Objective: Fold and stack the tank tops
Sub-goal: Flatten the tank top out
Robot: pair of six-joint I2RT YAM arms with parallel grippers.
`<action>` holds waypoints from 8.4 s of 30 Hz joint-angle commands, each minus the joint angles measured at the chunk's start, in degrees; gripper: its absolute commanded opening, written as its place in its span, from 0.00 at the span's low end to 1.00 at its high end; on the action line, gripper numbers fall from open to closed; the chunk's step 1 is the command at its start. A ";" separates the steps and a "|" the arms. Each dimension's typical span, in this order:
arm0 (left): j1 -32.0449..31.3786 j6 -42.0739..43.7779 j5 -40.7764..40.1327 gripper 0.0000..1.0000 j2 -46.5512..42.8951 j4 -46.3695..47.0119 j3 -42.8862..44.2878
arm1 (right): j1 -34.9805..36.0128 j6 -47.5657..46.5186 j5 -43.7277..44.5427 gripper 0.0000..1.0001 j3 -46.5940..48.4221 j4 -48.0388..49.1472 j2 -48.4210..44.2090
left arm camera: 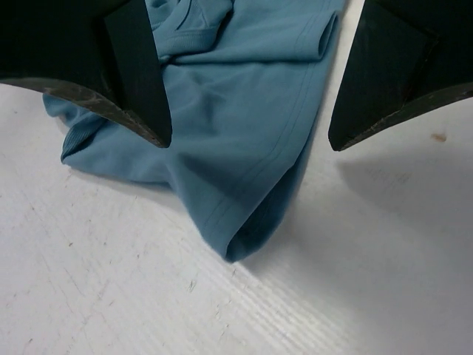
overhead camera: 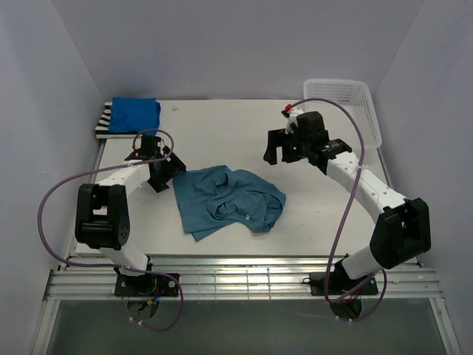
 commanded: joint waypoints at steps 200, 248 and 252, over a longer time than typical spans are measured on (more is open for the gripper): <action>-6.82 3.70 2.60 0.98 12.60 10.23 5.51 | -7.40 19.88 -3.11 0.90 -46.06 11.12 -21.47; -6.21 9.06 -0.04 0.98 27.01 3.11 23.79 | -0.12 10.03 9.19 0.90 14.31 0.56 30.28; -5.86 9.33 -0.66 0.98 29.91 1.35 27.39 | -1.70 10.56 7.17 0.90 15.54 0.73 33.35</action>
